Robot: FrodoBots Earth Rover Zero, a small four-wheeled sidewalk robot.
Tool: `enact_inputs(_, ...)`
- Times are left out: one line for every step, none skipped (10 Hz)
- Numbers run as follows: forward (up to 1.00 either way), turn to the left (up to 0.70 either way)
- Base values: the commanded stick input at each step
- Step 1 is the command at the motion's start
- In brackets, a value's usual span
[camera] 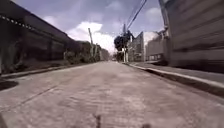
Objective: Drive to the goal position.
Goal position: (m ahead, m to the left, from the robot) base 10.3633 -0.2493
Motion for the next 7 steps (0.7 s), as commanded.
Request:
enact_inputs(0.85,0.01)
enact_inputs(0.85,0.01)
enact_inputs(0.85,0.01)
enact_inputs(0.85,0.01)
enact_inputs(0.85,0.01)
enact_inputs(0.85,0.01)
enact_inputs(0.85,0.01)
